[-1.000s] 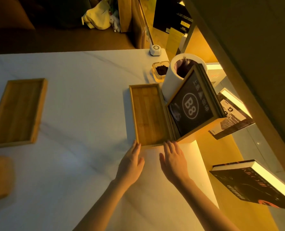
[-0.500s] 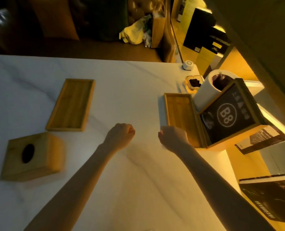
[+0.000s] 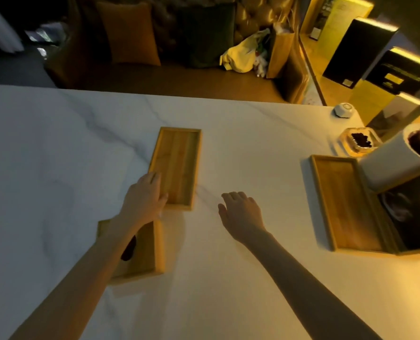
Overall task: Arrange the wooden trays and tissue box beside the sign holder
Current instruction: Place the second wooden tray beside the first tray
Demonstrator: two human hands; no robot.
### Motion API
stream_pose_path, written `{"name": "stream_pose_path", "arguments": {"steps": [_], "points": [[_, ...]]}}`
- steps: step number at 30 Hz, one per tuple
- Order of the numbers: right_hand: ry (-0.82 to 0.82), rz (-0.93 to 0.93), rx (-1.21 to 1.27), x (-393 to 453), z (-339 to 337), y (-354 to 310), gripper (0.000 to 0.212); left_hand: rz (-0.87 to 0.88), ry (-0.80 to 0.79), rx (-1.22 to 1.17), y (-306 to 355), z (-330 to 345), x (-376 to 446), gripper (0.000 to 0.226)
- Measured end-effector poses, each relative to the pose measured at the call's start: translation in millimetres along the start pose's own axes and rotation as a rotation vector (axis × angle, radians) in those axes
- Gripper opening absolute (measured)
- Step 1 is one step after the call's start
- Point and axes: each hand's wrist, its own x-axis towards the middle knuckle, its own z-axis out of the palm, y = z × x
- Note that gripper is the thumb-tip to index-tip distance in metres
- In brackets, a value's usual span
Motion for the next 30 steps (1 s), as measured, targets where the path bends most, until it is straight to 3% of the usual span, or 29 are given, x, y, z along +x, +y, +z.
{"name": "stream_pose_path", "arguments": {"steps": [3,9,11,14,18,21,24,26,30], "points": [[-0.087,0.023,0.048,18.0,25.7,-17.9,0.044,-0.082,-0.052,-0.039,-29.0,7.7,13.6,0.056],[-0.283,0.199,0.142,42.7,74.9,-41.2,0.063,-0.328,-0.286,-0.295,-63.9,24.9,34.5,0.029],[-0.306,0.217,0.162,43.0,86.8,-49.9,0.063,-0.341,-0.362,-0.406,-67.5,31.1,37.2,0.031],[-0.268,0.247,0.221,41.2,97.0,-65.9,0.065,-0.35,-0.35,-0.442,-67.0,36.5,38.9,0.029],[-0.226,0.339,0.633,45.4,82.5,-72.3,0.055,-0.403,-0.323,-0.503,-63.8,35.1,39.7,0.017],[-0.136,0.494,0.965,43.7,61.9,-69.9,0.043,-0.471,-0.232,-0.558,-63.3,29.3,39.7,0.028],[-0.122,0.744,1.35,50.7,44.3,-59.7,0.021,-0.558,-0.162,-0.784,-63.6,19.0,36.6,0.031],[-0.145,0.803,1.539,54.3,33.8,-53.5,0.009,-0.577,-0.182,-0.967,-63.9,12.8,32.9,0.036],[-0.15,0.735,1.632,57.7,16.4,-44.8,0.024,-0.573,-0.194,-1.263,-57.4,3.9,26.1,0.033]]}}
